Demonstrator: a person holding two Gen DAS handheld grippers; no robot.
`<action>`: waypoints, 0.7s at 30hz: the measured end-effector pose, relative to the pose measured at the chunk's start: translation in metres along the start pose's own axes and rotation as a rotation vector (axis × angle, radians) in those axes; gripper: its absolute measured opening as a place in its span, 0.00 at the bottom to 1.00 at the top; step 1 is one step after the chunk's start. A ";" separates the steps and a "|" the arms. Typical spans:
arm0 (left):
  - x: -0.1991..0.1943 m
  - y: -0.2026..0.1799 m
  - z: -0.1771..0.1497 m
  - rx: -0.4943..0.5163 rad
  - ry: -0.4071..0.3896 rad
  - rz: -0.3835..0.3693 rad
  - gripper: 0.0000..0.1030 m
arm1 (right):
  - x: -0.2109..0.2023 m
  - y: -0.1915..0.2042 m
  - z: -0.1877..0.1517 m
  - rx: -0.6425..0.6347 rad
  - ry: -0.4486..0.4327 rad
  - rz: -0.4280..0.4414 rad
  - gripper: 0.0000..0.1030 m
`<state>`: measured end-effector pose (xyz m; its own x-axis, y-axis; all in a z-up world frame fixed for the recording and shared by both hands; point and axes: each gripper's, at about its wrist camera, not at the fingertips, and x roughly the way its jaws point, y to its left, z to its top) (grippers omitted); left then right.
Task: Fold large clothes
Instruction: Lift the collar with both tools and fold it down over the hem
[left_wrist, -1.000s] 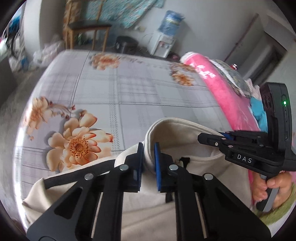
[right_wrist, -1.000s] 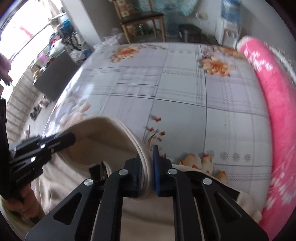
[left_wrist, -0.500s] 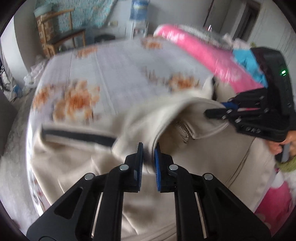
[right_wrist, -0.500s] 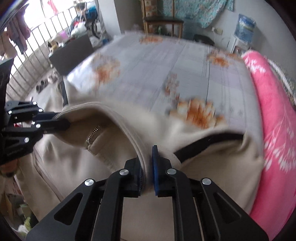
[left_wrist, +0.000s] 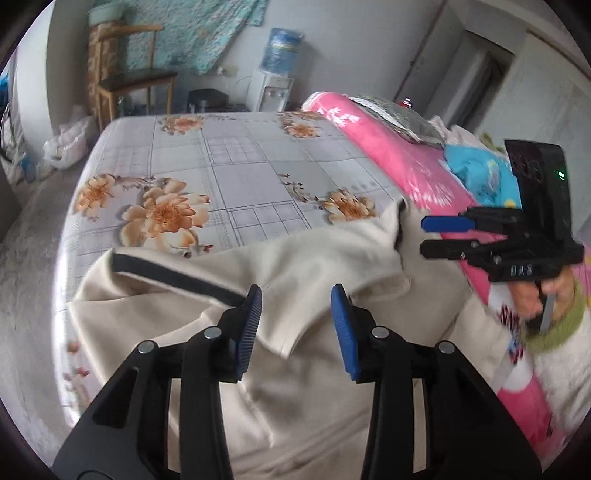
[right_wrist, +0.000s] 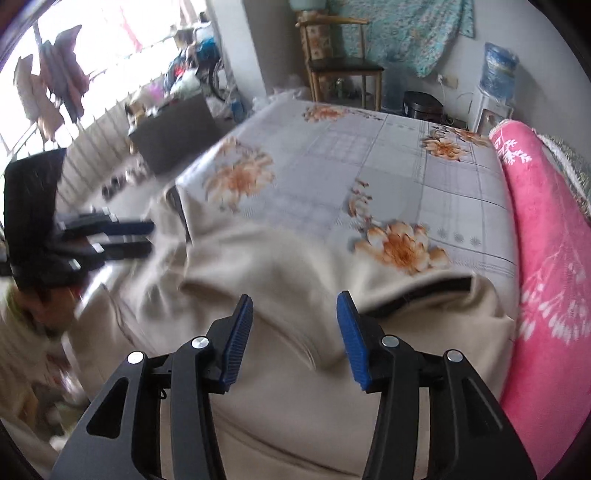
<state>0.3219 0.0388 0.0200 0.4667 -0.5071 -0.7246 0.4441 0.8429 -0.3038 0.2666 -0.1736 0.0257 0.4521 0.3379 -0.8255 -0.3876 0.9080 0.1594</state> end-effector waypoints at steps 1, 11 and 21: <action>0.010 -0.002 0.003 -0.012 0.009 0.008 0.36 | 0.014 0.002 0.002 0.006 0.021 -0.007 0.40; 0.071 -0.022 -0.027 0.103 0.148 0.188 0.35 | 0.065 0.003 -0.027 -0.033 0.153 -0.133 0.31; 0.071 -0.008 -0.024 0.025 0.170 0.156 0.39 | 0.056 -0.012 -0.038 -0.014 0.123 -0.175 0.31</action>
<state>0.3336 0.0006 -0.0440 0.3971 -0.3312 -0.8559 0.3966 0.9030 -0.1654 0.2655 -0.1752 -0.0429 0.4122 0.1415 -0.9000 -0.3228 0.9465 0.0009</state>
